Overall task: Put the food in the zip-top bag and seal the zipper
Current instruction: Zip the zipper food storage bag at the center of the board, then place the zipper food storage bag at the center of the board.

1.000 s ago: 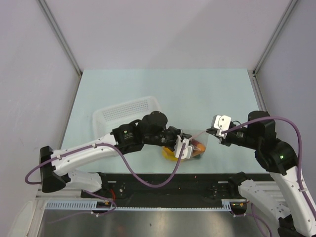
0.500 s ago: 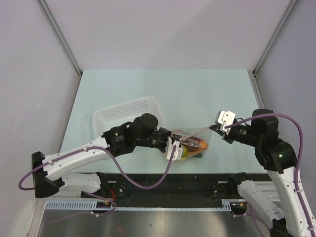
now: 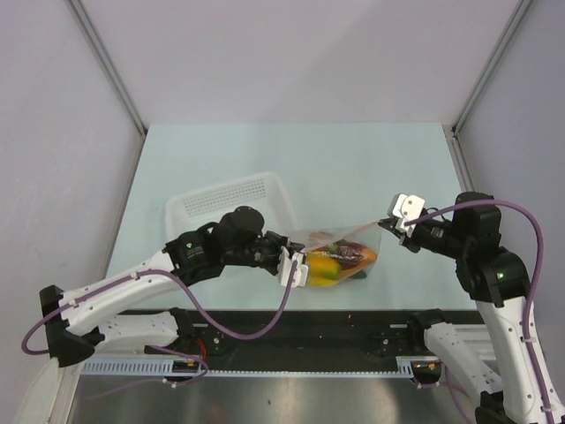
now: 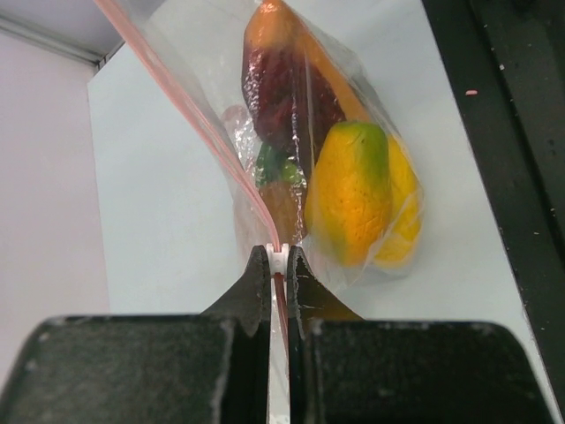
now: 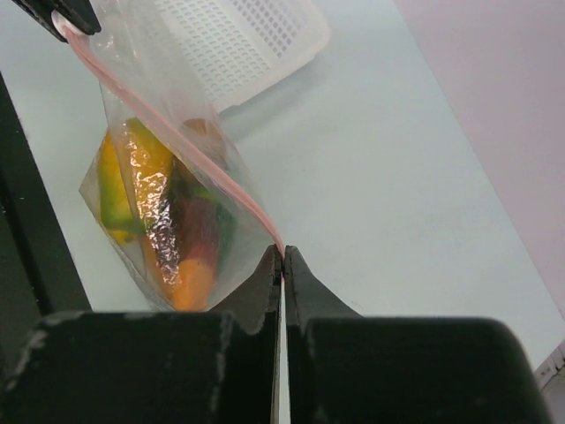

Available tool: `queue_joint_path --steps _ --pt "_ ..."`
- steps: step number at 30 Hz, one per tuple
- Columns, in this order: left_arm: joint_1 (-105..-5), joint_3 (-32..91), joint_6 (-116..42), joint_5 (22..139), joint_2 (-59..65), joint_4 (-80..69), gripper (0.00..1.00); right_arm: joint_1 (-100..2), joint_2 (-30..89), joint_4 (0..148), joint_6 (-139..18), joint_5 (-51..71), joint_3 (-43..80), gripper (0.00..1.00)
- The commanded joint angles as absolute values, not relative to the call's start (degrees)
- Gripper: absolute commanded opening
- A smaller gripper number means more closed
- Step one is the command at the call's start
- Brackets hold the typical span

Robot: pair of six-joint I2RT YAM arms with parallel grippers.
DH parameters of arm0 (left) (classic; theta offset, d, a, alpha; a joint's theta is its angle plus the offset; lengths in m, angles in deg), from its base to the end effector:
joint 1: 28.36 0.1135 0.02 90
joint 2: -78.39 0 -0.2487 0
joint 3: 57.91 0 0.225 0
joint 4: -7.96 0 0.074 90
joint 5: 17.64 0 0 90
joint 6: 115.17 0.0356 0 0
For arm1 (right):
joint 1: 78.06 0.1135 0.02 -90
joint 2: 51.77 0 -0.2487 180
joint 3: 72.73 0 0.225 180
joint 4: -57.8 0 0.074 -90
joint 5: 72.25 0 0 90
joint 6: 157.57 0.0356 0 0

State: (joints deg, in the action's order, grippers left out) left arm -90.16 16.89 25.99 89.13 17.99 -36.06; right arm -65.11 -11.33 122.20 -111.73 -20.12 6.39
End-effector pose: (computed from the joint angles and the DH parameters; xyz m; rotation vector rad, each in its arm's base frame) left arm 0.0897 -0.1891 0.3323 1.8351 1.0013 -0.4180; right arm 0.0910 0.0433 0.3711 -1.2606 1.4646 0.3049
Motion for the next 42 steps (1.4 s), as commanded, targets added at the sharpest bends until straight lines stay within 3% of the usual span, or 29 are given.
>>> queue_joint_path --steps 1,12,16,21,25,30,39,40,42 --pt "-86.3 18.0 27.7 88.6 17.2 -38.9 0.00 -67.1 -10.8 114.2 -113.5 -18.0 7.5 0.00" --pt "-75.1 45.0 32.7 92.9 -3.3 -32.1 0.00 -75.8 3.4 95.3 -115.6 -20.4 14.1 0.00" --pt "-74.1 48.4 38.4 96.2 -4.7 -34.2 0.00 -80.3 7.5 90.5 -115.4 -24.3 17.5 0.00" --pt "-74.3 40.7 48.4 101.7 -0.4 -38.4 0.00 -83.8 6.3 91.3 -118.1 -29.5 14.2 0.00" --pt "-77.6 30.7 48.5 103.1 4.0 -39.6 0.00 -83.3 -2.9 111.1 -133.5 -34.4 4.7 0.00" --pt "-86.0 13.0 44.2 97.8 6.4 -31.1 0.00 -81.0 -12.8 127.6 -149.6 -30.5 -10.1 0.00" --pt "-93.3 6.1 32.3 95.5 -1.7 -26.1 0.02 -80.4 -13.3 144.6 -163.3 -23.7 -16.5 0.00" --pt "-93.5 5.8 31.7 95.5 -2.3 -25.7 0.03 -80.3 -13.2 146.0 -164.3 -23.3 -16.2 0.01" --pt "-93.9 5.7 30.6 95.7 -3.4 -25.8 0.11 -80.3 -13.5 149.7 -166.7 -22.6 -15.4 0.25"
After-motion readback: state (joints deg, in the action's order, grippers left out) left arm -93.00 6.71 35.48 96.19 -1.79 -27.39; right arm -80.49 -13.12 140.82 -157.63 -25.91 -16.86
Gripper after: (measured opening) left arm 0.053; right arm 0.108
